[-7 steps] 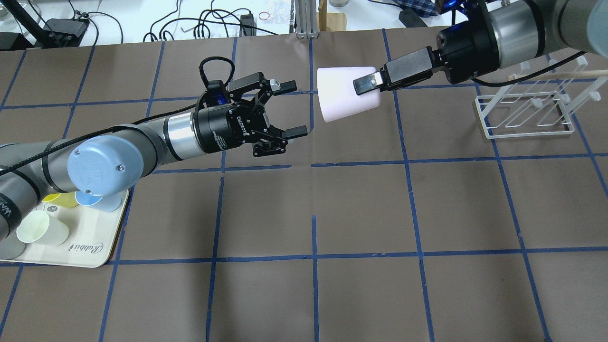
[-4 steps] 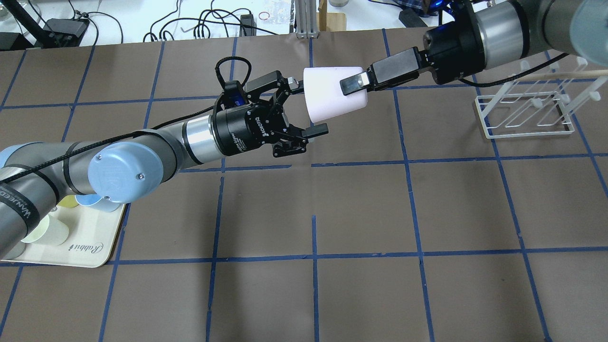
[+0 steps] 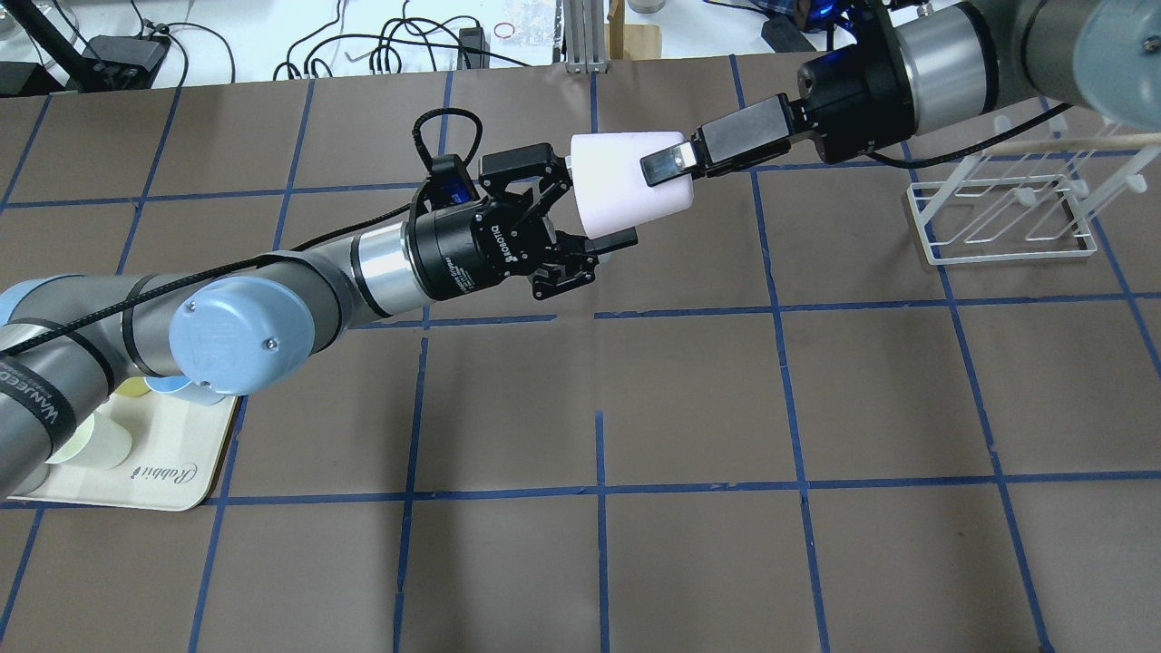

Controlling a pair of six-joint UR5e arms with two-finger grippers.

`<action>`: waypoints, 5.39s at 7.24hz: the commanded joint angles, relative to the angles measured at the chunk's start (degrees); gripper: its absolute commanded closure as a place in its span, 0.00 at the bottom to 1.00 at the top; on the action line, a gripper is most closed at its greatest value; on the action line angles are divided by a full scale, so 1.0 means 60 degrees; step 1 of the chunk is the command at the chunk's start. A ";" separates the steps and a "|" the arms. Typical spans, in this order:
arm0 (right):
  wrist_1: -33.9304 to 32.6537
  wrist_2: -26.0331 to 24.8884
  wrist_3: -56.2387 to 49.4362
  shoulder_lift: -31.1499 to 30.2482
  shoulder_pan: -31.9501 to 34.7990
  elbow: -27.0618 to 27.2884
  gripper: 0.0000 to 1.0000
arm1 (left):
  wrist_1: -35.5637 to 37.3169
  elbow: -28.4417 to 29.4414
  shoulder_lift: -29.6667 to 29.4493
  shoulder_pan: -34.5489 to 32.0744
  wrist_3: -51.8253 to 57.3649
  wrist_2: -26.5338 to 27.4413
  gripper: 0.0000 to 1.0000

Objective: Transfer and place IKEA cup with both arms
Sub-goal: 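Bring the left gripper to the pink cup's rim and close it, then open and withdraw the right gripper while the left carries the cup to the tray, then lower the pink cup into the tray's empty slot with the left gripper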

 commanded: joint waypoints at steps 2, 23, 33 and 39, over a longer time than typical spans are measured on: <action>0.0036 0.0000 0.0000 0.0001 0.0015 0.0000 0.40 | -0.0007 -0.0016 0.0034 0.0000 0.0304 0.0014 0.51; -0.3227 -0.8588 0.7255 0.0309 0.0347 -0.0278 0.00 | 0.3740 -0.0059 0.1528 0.7581 0.7164 1.5263 1.00; -0.4960 -1.0987 1.1982 0.0104 0.1934 -0.1364 0.00 | 0.7696 -0.1584 0.0416 0.8950 0.9651 1.5935 1.00; -0.5194 -1.0957 1.2114 -0.0013 0.1934 -0.1348 0.00 | 0.7713 -0.1686 0.0253 0.8950 0.9535 1.5966 1.00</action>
